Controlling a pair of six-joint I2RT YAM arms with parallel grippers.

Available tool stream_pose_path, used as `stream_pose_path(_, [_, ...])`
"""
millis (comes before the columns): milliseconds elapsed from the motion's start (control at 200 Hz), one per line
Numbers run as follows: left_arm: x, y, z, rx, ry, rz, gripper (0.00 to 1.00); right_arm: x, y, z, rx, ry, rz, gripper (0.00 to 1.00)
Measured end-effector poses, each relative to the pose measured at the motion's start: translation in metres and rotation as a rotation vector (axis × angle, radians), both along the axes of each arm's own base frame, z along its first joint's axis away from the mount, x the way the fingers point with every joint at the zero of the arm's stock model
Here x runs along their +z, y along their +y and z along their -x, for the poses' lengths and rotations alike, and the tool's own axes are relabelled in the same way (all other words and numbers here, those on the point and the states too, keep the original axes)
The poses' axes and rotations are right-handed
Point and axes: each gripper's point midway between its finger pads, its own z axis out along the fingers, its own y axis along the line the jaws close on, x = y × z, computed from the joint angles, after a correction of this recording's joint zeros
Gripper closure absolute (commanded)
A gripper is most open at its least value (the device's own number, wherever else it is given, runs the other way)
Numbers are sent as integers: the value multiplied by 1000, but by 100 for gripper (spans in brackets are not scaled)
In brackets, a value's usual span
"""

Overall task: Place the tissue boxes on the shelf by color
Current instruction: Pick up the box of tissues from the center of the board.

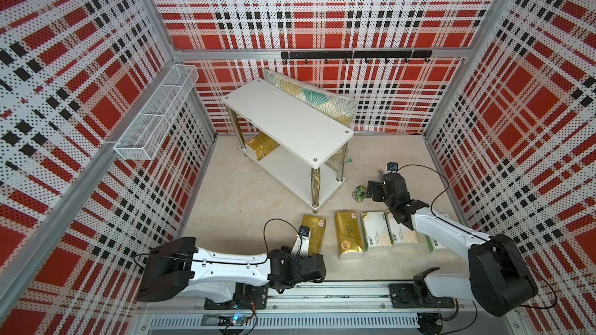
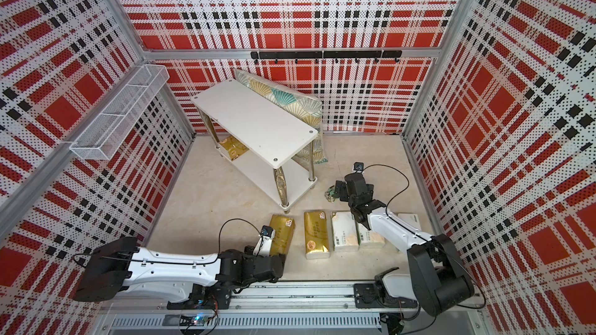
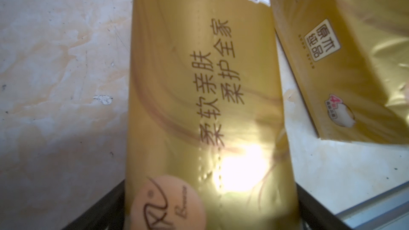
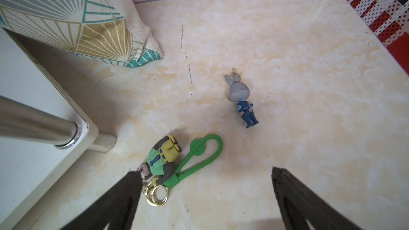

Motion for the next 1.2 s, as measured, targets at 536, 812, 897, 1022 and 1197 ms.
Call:
stream_pose_path(536, [-15, -1, -5, 7, -42, -14, 1, 0, 6, 0, 14, -6, -3, 0])
stream_pose_path(812, [-21, -1, -9, 16, -67, -43, 2, -1, 6, -1, 15, -5, -2, 0])
stream_pose_path(897, [-21, -1, -10, 18, -74, -44, 2, -4, 6, 0, 15, -2, -2, 0])
stream_pose_path(1022, [-21, -2, -10, 18, -82, -42, 4, -9, 5, 3, 14, 10, 1, 0])
stream_pose_path(1197, [-21, -4, -8, 10, -89, -41, 8, -10, 5, 3, 14, 9, 0, 0])
